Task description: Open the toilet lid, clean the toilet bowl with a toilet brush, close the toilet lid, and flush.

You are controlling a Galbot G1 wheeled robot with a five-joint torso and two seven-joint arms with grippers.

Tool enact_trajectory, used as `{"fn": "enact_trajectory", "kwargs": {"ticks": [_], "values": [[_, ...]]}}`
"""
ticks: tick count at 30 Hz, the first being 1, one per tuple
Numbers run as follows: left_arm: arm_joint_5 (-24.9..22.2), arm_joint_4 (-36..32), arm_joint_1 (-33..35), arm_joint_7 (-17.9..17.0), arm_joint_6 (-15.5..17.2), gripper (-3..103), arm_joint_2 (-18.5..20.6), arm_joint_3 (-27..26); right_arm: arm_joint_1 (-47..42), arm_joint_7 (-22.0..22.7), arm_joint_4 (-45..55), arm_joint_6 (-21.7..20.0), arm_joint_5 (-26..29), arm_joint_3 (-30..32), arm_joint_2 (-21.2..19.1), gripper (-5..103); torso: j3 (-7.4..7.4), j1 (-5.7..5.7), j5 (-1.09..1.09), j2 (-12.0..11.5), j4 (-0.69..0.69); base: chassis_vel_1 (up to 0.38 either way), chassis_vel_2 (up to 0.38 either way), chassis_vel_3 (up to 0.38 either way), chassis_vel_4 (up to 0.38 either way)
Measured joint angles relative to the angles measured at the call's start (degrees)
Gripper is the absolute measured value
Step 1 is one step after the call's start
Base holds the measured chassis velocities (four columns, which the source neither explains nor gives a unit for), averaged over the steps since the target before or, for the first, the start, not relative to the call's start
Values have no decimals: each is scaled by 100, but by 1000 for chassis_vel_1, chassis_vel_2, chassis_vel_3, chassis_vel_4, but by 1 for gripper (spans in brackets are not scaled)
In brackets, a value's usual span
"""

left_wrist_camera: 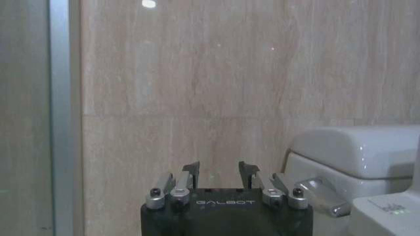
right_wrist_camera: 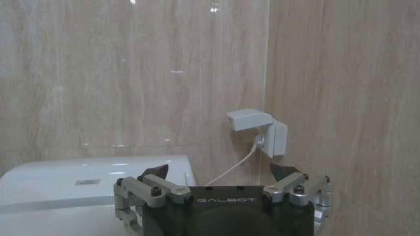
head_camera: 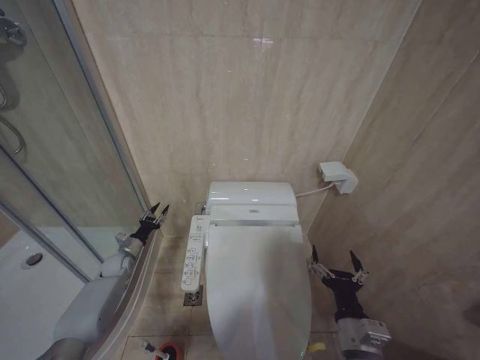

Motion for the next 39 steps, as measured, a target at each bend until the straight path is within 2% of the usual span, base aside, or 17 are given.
{"fn": "enact_trajectory", "kwargs": {"ticks": [2, 3, 10, 11, 13, 18, 19, 32, 39], "values": [[12, 93, -72, 32, -37, 52, -16, 33, 0, 0, 0, 0, 0, 0, 0, 100, 0, 0, 0, 0, 0, 0, 0, 0, 0], [22, 257, -191, 96, -138, 43, -50, 82, 0, 0, 0, 0, 0, 0, 0, 100, 0, 0, 1, 0, 0, 0, 0, 0, 0], [194, 949, -649, 260, -481, 43, -240, 219, 0, 0, 0, 0, 0, 0, 0, 100, 0, 1, 1, 0, 0, 0, 0, 0, 0], [232, 1062, -723, 268, -526, 47, -281, 226, 0, 0, 0, 0, 0, 0, 0, 100, 0, 1, 0, 0, 0, 0, 0, 0, 0], [296, 1207, -825, 339, -557, 47, -328, 234, 0, 0, 0, 0, 0, 0, 0, 100, 0, 1, 2, 0, -1, 0, 0, 0, 0], [296, 1233, -850, 475, -557, 47, -352, 250, 0, 0, 0, 0, 0, 0, 0, 100, 0, 1, 1, 0, 0, 0, 0, 0, 0], [292, 1234, -850, 493, -557, 61, -358, 252, 0, 0, 0, 0, 0, 0, 0, 100, 0, 1, 1, 0, 0, 0, 0, 0, 0], [286, 1062, -679, 593, -558, 64, -373, 248, 0, 0, 0, 0, 0, 0, 0, 100, 0, 1, 0, 0, 0, -27, 5, 26, -14], [291, 1044, -621, 808, -638, 64, -367, 250, 0, 0, 0, 0, 0, 0, 0, 100, 0, 2, 0, 0, 1, -37, 12, 30, -18]]}}
